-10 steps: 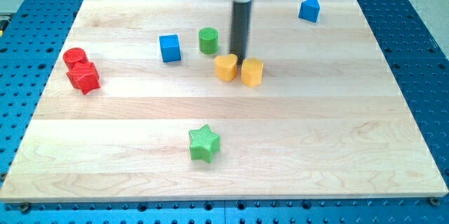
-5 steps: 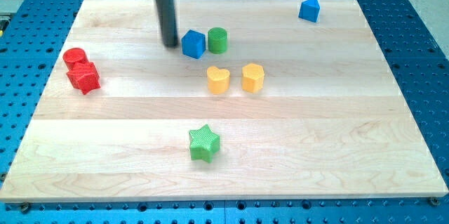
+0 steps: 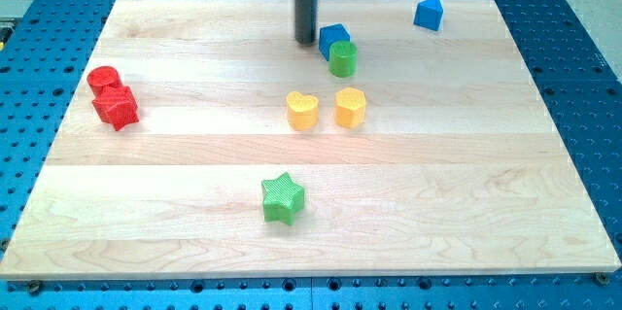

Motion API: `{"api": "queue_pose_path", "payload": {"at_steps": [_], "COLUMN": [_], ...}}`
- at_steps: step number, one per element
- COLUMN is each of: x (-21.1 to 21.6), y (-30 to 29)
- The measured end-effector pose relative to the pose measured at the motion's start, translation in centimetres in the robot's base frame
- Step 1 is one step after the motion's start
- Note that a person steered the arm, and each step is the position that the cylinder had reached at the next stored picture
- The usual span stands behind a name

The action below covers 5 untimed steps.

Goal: Push the cube into the triangle

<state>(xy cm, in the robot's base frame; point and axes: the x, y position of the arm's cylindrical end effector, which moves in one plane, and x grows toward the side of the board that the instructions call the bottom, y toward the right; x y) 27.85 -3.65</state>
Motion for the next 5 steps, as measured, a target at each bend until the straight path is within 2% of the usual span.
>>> {"api": "queue_pose_path", "payload": {"at_steps": [1, 2, 5], "x": [2.3, 3.1, -1.0], "y": [-0.5, 7.2, 19.7]}}
